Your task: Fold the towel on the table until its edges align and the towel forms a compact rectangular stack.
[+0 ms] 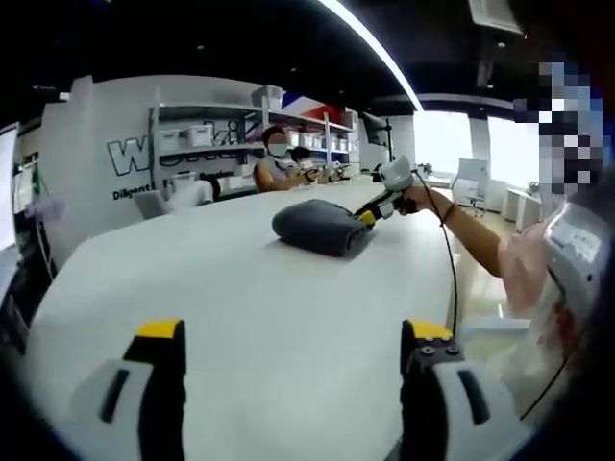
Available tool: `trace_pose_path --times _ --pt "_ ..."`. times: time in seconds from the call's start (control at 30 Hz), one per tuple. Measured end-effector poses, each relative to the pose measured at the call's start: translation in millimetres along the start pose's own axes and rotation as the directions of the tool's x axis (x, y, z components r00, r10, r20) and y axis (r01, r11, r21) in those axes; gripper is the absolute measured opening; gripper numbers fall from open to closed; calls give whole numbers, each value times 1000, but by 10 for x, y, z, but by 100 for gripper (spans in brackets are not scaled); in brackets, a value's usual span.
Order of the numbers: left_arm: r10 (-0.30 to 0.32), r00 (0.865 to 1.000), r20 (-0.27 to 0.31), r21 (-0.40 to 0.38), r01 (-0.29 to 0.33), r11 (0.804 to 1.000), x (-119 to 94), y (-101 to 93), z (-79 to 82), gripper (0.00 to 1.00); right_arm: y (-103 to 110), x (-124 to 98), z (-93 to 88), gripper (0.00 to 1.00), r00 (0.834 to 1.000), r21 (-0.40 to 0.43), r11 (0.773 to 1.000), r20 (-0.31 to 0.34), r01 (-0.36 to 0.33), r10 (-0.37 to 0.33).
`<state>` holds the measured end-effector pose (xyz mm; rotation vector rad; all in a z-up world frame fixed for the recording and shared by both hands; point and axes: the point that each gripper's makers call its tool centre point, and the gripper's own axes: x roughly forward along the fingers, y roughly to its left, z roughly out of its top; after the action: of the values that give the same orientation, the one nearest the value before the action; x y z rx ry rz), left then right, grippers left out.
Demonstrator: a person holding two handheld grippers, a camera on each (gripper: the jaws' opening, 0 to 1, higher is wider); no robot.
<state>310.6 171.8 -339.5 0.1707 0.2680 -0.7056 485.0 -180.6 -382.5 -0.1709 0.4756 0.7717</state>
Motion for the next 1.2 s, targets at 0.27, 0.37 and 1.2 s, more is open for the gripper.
trace_pose_path --times 0.27,0.37,1.2 --pt "14 1000 2 11 -14 1000 -46 27 22 97 -19 -85 346 60 997 -21 998 56 53 -52" --pt "13 1000 3 9 -13 1000 -53 20 15 97 -34 -110 463 66 992 -27 997 100 75 -72" --pt "37 999 10 -19 -37 999 -60 108 -21 98 0 -672 -233 93 992 -33 992 3 123 -123"
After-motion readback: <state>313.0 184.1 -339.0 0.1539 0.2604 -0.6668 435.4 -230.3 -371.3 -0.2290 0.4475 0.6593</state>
